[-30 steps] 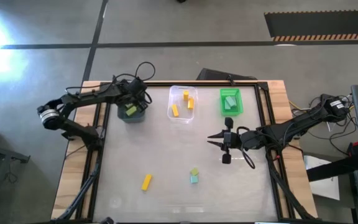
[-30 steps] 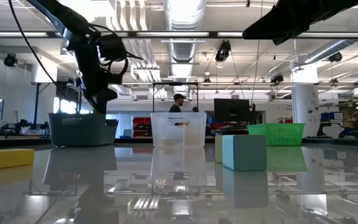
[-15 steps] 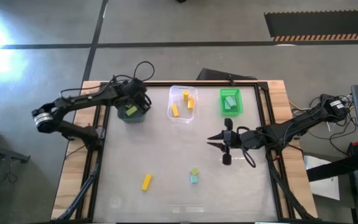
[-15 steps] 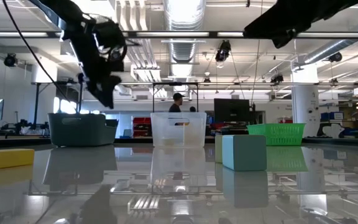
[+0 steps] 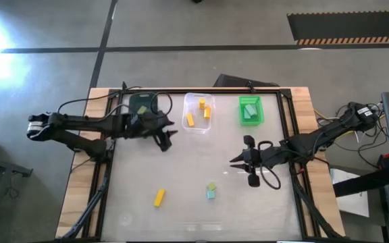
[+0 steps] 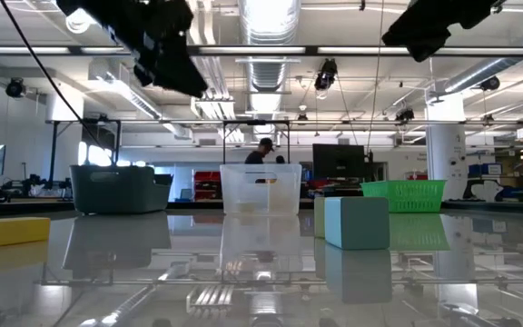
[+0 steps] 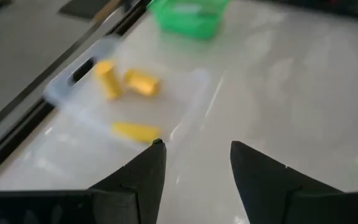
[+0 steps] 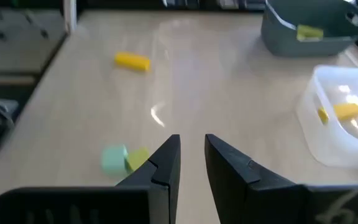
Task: Sort & place blocks by color
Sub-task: Put the green block into the blue bin
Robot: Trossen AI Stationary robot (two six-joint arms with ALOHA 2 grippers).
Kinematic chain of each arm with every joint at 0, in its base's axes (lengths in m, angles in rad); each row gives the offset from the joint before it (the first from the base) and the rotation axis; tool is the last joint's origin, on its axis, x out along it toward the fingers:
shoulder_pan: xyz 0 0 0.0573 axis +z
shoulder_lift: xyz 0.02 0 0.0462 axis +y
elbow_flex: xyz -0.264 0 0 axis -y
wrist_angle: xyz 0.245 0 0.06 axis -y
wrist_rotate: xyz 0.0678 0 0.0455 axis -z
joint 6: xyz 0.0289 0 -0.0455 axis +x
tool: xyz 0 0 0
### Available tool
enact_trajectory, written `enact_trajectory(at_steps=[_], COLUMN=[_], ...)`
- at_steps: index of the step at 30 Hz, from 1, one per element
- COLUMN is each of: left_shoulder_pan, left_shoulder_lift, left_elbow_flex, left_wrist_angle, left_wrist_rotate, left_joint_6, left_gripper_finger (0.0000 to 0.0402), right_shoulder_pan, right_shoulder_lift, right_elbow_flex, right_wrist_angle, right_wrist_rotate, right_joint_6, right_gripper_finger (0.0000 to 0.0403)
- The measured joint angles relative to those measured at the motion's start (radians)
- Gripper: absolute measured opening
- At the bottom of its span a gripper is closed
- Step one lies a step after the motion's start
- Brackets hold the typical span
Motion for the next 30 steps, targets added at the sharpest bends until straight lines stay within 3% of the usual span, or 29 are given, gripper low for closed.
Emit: enact_trajectory(at_steps=[6, 13, 25, 30], left_shoulder_pan=[-0.12, -0.176, -0.178, -0.179], left_shoulder_lift=[0.005, 0.042, 0.052, 0.051], left_elbow_flex=[0.0, -0.002, -0.036, -0.077], left_wrist_angle=[0.136, 0.278, 0.338, 0.38], left_wrist_rotate=[-0.003, -0.015, -0.053, -0.054], left_joint_6=[0.001, 0.011, 0.033, 0.026], left_gripper_finger=[0.0164, 0.0164, 0.0164, 0.0164], right_shoulder_pan=[0.002, 0.013, 0.013, 0.013], right_shoulder_lift=[0.04, 0.198, 0.46, 0.546], right_elbow_flex=[0.098, 0.211, 0.4, 0.436], right_wrist_angle=[-0.224, -0.393, -0.4, -0.412], right_wrist_rotate=[0.001, 0.001, 0.001, -0.011], right_joint_6=[-0.028, -0.039, -0.183, -0.226], right_gripper_finger=[0.0066, 0.0074, 0.0187, 0.0216])
